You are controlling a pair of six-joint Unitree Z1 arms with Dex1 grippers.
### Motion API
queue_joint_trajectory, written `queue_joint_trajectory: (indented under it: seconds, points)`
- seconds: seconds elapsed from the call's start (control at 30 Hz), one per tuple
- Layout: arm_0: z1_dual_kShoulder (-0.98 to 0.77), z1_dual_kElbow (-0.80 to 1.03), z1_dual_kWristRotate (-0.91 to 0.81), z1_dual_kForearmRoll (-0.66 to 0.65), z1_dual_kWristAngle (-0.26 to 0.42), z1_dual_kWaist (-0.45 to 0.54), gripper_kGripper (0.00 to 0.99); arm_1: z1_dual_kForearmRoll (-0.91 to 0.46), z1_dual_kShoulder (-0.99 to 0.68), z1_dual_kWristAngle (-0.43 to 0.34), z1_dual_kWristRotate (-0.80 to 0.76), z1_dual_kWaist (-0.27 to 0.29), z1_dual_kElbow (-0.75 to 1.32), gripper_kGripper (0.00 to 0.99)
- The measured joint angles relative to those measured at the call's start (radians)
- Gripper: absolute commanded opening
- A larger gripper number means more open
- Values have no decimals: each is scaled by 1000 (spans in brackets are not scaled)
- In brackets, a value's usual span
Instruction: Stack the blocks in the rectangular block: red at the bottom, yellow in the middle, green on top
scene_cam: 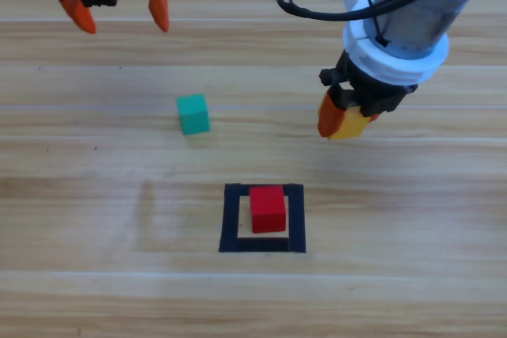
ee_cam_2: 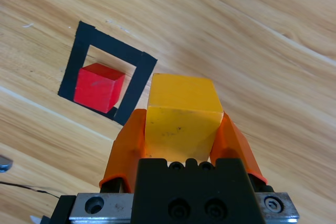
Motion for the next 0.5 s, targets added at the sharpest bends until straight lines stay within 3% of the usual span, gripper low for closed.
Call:
queue_joint_trajectory:
  seconds: [0.3,0.5]
  points:
    - [91,-63,-34,16,-37,1,986,194,94,2,139,56,-212,0]
    - [174,-74,-94,16,-48,0,985,270,144,-20,252,140,-302,0]
